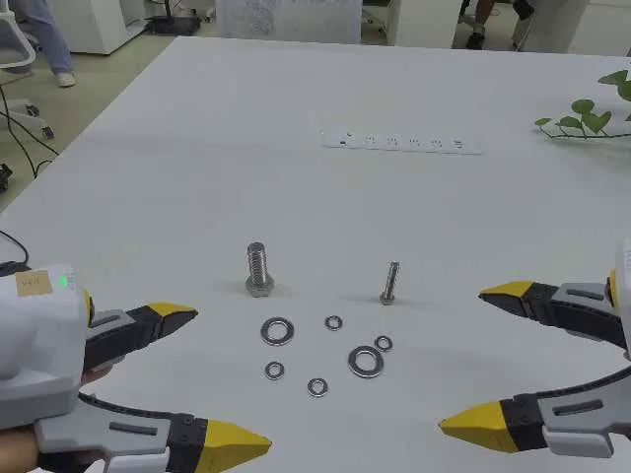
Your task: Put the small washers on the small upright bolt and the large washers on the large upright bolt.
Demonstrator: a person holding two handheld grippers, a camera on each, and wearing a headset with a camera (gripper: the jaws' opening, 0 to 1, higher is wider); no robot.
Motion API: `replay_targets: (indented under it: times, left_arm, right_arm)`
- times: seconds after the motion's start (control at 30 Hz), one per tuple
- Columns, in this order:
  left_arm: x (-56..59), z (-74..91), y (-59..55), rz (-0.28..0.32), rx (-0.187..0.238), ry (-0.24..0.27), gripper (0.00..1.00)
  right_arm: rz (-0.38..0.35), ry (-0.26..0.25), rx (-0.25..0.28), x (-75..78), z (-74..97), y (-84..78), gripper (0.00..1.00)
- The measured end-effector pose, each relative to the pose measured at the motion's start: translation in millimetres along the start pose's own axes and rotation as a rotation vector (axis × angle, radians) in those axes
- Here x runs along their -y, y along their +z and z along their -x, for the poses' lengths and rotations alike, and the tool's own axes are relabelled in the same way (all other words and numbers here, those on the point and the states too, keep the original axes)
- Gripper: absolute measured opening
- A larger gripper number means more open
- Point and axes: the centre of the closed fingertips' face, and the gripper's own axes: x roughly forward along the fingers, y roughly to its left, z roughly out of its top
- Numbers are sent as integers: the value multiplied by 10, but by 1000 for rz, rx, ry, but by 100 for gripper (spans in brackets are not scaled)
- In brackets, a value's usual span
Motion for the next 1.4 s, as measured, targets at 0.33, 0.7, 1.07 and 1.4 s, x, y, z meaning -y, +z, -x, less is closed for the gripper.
replay_targets:
  times: [0.33, 0.7, 1.07, 1.4]
  left_arm:
    - [-10, 5, 1, -5, 5, 4, 97]
    - [-3, 3, 12, -6, 13, 3, 97]
    - [-9, -3, 15, -8, 11, 1, 96]
    - [5, 2, 7, -6, 8, -4, 95]
  right_arm:
    - [0, 0, -7, -10, -7, -23, 86]
    - [0, 2, -11, -13, -8, -35, 86]
    - [-1, 3, -15, -16, -11, -39, 86]
    - [0, 6, -23, -30, -17, -45, 86]
